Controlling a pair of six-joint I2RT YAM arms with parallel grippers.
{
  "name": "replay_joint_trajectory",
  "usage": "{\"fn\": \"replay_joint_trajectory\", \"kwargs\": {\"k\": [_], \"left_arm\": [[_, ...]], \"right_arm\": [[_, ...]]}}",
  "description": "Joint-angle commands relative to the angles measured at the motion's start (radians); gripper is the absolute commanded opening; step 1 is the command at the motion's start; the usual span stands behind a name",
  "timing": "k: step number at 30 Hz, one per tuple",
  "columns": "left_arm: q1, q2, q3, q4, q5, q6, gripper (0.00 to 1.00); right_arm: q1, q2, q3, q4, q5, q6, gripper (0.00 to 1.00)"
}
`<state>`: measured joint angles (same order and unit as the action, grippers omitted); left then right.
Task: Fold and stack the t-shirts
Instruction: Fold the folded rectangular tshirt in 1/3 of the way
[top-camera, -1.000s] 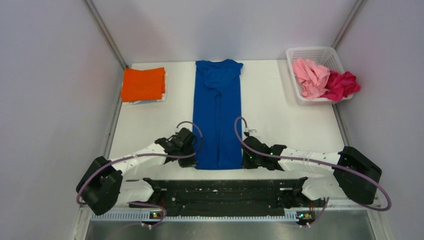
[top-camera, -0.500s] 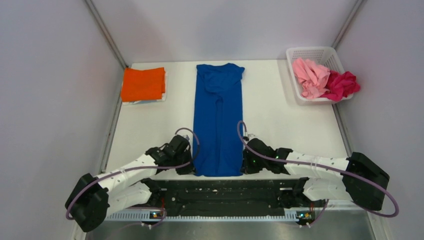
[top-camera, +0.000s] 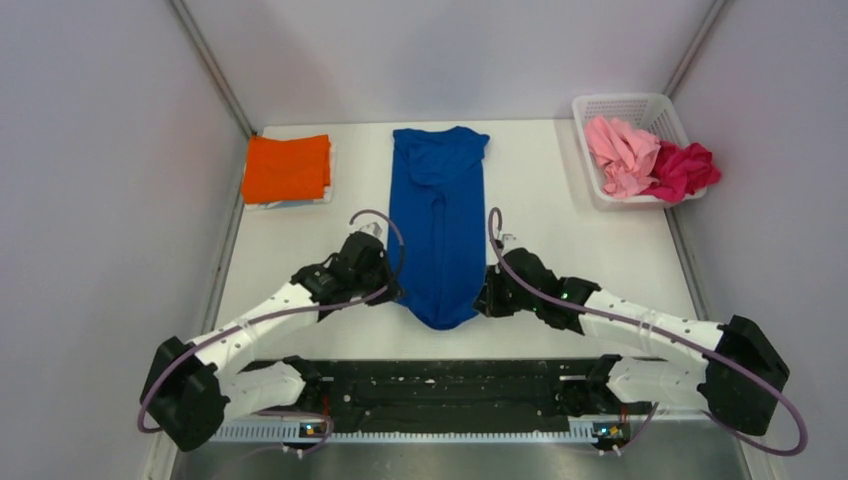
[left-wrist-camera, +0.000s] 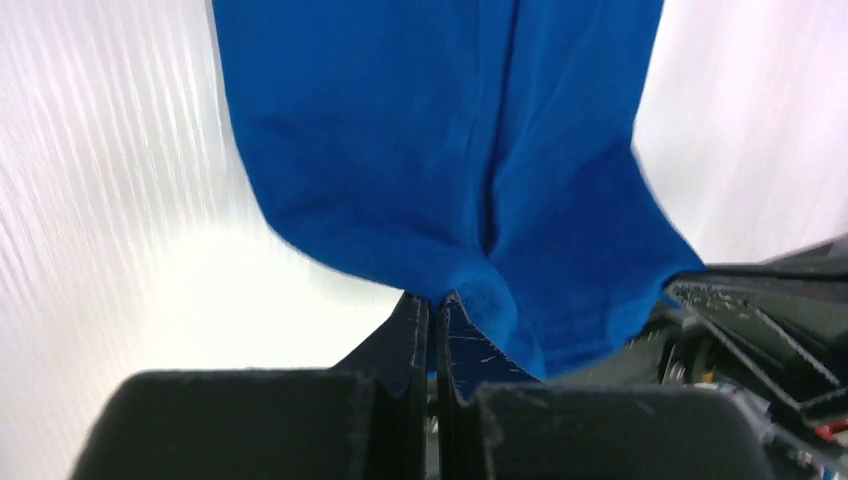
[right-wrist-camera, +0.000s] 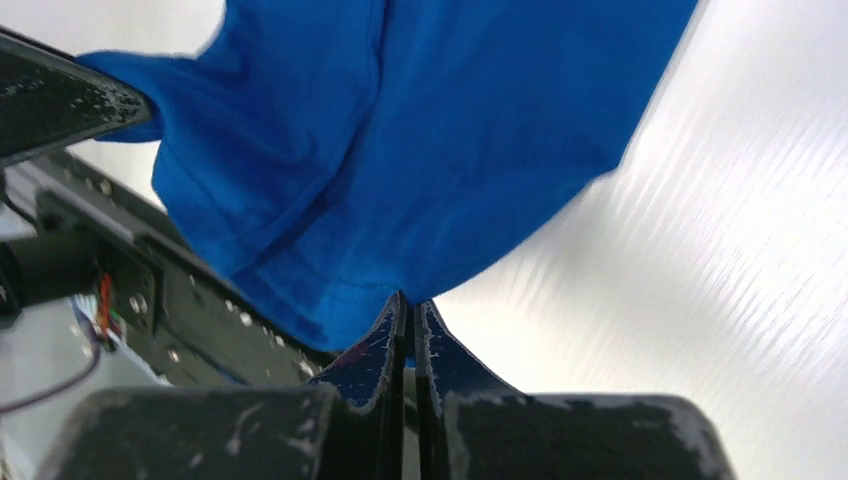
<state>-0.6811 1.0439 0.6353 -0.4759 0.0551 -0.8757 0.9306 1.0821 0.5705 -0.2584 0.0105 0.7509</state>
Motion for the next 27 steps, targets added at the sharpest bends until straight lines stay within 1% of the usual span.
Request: {"fn": "replay_joint_trajectory", "kwargs": {"k": [1, 3, 8, 11, 16, 19, 23, 27], "left_arm": [[0.071, 0.126, 0.146, 0.102, -0.092, 0.089, 0.0], [0.12, 0.212, 0.214, 0.104, -0.093, 0.114, 0.0], [0.212, 0.361, 0.346, 0.158, -0.073, 0.189, 0.0], [0.236, 0.455, 0.436, 0.157, -0.061, 0.225, 0.0], [0.268, 0.589, 0.561, 0.148, -0.06, 0.267, 0.0], [0.29, 0.663, 0.637, 0.14, -0.028, 0.283, 0.0], [0.312, 0.755, 0.756, 0.073, -0.037, 0.318, 0.0], [0.337, 0.802, 0.791, 0.074, -0.033, 0.329, 0.0]], "right_arm": [[-0.113, 0.079, 0.149, 0.053, 0.002, -0.103, 0.0], [-0.154, 0.137, 0.21, 0.056, 0.003, -0.137, 0.0], [-0.259, 0.261, 0.317, 0.117, 0.009, -0.184, 0.0], [-0.318, 0.325, 0.376, 0.137, 0.013, -0.206, 0.0], [-0.382, 0.43, 0.465, 0.173, -0.005, -0.26, 0.0], [-0.415, 0.498, 0.514, 0.185, -0.006, -0.282, 0.0], [-0.452, 0.567, 0.571, 0.186, -0.006, -0.312, 0.0], [-0.476, 0.62, 0.613, 0.191, -0.038, -0.339, 0.0]]}}
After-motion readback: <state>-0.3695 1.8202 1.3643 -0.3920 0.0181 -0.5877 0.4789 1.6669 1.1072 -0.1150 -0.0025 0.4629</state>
